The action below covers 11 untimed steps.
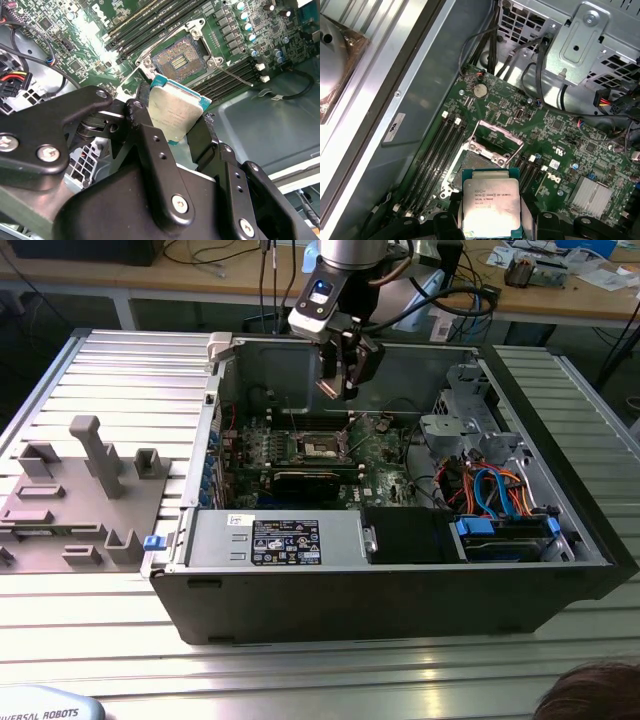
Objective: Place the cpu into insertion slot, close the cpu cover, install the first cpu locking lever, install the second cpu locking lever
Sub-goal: 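Place the cpu into insertion slot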
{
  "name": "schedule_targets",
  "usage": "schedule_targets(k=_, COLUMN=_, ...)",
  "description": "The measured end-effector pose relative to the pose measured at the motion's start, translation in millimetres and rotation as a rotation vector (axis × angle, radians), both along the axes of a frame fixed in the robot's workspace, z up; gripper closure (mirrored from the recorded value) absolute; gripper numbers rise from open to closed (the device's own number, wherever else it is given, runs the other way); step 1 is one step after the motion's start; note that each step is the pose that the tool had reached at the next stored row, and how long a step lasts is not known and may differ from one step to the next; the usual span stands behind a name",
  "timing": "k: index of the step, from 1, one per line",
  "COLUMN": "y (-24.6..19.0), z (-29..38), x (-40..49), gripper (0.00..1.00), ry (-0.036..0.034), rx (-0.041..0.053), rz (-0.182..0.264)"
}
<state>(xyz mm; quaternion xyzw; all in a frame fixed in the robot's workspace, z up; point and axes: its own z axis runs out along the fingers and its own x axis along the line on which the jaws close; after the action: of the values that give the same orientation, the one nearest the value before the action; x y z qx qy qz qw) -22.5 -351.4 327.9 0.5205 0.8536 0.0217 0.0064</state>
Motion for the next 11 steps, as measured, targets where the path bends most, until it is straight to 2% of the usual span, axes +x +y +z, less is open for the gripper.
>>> schedule_targets(k=11, y=0.0, z=-0.2, x=0.0, gripper=0.45, ry=0.0000, rx=0.0000, rz=-0.019)
